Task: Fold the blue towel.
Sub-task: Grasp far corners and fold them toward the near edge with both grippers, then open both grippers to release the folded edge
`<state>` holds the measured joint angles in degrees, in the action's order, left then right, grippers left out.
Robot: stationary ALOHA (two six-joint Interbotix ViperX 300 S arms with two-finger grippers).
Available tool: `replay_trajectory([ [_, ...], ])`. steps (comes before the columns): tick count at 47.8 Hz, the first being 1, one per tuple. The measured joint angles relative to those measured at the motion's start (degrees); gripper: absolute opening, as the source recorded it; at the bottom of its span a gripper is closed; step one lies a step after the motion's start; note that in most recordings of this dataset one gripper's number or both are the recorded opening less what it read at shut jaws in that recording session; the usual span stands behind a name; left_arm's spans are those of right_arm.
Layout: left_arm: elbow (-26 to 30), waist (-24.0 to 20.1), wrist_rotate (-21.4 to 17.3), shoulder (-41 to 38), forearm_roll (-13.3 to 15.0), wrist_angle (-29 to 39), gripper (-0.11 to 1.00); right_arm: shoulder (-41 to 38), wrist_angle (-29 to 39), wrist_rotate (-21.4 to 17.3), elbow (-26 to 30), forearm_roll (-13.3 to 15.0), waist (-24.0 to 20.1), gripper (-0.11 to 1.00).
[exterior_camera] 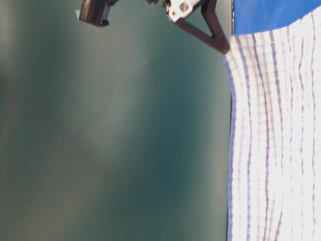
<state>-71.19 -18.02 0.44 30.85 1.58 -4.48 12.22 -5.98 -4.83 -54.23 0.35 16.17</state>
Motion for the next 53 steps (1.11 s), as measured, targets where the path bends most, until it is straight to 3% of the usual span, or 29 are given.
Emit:
replay_trajectory([
  [15,-2.0,14.2,5.7,5.7,0.0,4.9,0.06,1.8,4.3,-1.1,-1.5,-0.3,-12.6,0.08],
  [28,-2.2,22.1,9.1,5.5,0.0,6.7,0.06,1.8,5.7,-6.0,-1.8,-0.4,-17.7,0.08],
  [47,-2.2,23.0,9.8,3.9,0.0,6.7,0.06,1.0,5.9,-6.8,-1.8,-0.4,-18.3,0.08],
  [50,-2.2,23.0,10.4,3.8,0.0,6.7,0.12,0.9,5.9,-6.8,-1.8,-0.4,-18.3,0.09],
  [53,-2.3,23.0,11.0,3.8,0.0,6.8,0.25,0.9,5.9,-6.9,-1.8,-0.4,-18.3,0.10],
])
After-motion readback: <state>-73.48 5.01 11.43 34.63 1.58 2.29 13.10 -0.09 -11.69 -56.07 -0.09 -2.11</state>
